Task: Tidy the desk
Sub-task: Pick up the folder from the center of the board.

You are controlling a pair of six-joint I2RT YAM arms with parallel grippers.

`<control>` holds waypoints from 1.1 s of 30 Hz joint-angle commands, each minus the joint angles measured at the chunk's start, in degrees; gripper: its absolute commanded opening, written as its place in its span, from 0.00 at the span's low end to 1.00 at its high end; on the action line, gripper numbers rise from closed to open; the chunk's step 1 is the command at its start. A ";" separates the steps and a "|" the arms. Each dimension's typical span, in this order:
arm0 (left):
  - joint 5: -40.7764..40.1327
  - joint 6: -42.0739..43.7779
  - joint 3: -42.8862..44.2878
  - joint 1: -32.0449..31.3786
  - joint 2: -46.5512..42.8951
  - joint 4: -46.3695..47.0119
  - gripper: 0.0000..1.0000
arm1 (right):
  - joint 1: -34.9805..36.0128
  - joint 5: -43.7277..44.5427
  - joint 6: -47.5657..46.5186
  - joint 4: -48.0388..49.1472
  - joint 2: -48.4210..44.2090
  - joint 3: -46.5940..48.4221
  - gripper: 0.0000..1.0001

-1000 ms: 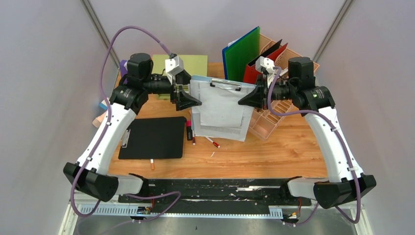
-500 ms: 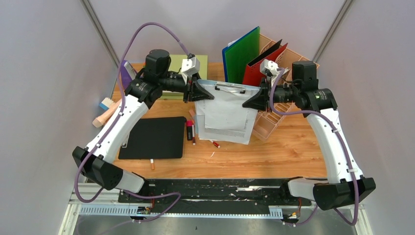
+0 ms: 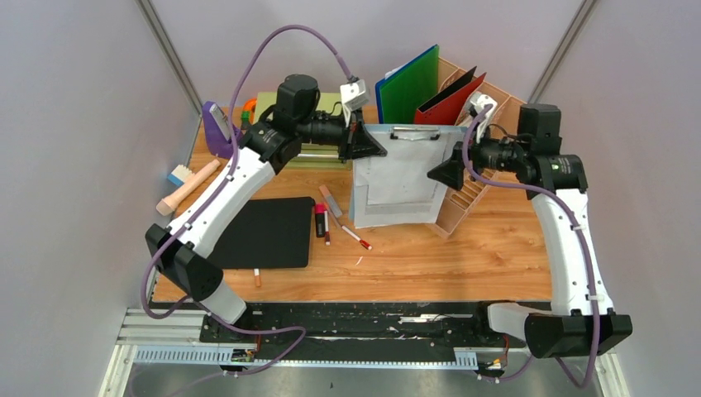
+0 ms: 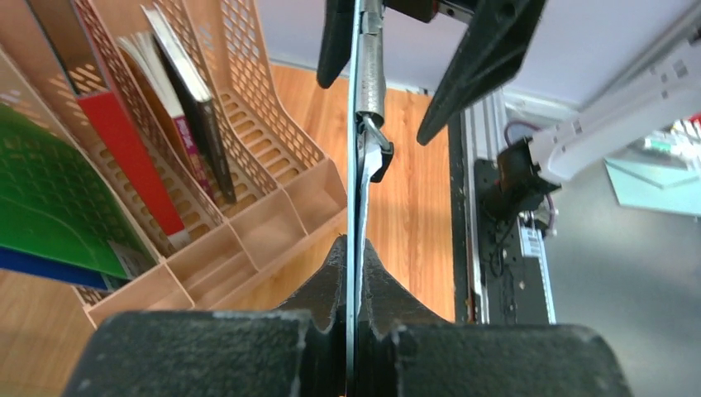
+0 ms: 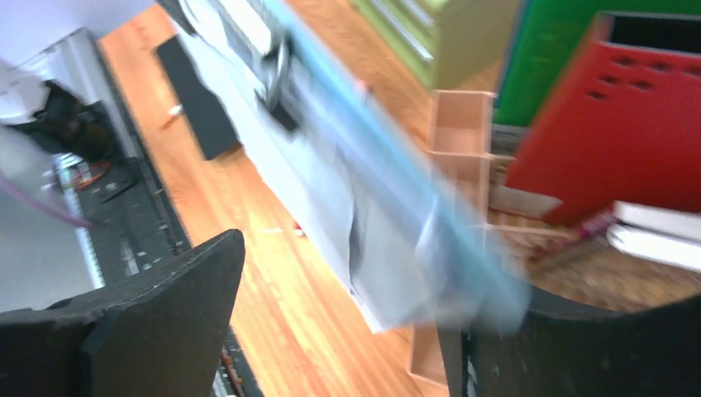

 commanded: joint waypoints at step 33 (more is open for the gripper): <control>-38.24 -15.02 51.26 -15.78 32.80 3.44 0.00 | -51.53 8.00 27.35 28.04 -14.30 -25.46 0.92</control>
